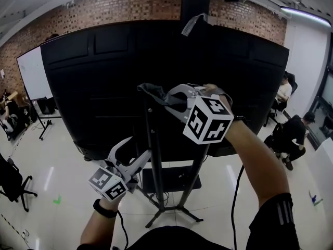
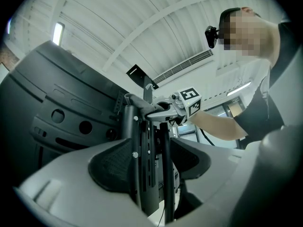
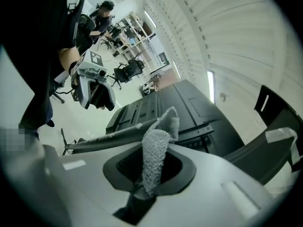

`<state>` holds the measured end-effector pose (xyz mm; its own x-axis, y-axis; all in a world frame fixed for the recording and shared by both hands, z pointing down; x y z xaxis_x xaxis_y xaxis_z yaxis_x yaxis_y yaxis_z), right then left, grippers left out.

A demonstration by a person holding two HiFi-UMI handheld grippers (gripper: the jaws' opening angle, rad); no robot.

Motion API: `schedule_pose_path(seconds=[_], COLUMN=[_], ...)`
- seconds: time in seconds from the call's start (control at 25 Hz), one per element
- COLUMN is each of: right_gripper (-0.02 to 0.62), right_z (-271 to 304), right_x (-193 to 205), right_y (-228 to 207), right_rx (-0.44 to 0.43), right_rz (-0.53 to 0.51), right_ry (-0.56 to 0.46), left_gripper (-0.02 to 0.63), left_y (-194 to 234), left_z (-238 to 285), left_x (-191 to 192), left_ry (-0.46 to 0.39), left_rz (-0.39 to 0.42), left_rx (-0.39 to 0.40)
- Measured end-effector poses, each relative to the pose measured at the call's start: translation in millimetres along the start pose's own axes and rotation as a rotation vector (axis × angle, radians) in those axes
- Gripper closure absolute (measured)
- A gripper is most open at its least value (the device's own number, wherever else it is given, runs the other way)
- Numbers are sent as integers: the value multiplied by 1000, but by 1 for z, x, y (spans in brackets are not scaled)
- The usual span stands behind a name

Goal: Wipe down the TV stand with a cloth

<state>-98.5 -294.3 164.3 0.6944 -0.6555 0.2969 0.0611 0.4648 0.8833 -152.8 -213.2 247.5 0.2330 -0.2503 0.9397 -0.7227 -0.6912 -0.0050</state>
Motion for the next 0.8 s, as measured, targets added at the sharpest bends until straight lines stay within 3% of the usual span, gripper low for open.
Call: schedule_pose_path(seconds=[0.4,0.8], right_gripper=[546,546], right_z=[24,41], right_x=[-4,16], right_y=[40,89], right_rx=[61,14], right_rz=[61,117], right_ry=[-61,-107], left_gripper=[325,325], left_y=[-14,-18], left_z=[0,-15], left_x=[10,27], left_ry=[21,45], left_rz=[-3,-15], left_rx=[-35,-129])
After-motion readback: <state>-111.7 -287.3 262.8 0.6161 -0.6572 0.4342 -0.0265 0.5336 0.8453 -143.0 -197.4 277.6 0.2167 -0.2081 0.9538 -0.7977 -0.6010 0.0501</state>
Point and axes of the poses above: the fingertips, and each gripper's own axes: z forward along the fingers, y to its left, x out of its underside, the point moved 1 cm from there along -z, backward along the fingers, and after that the axes turned 2 degrees about -y, right-handed, at the moved point
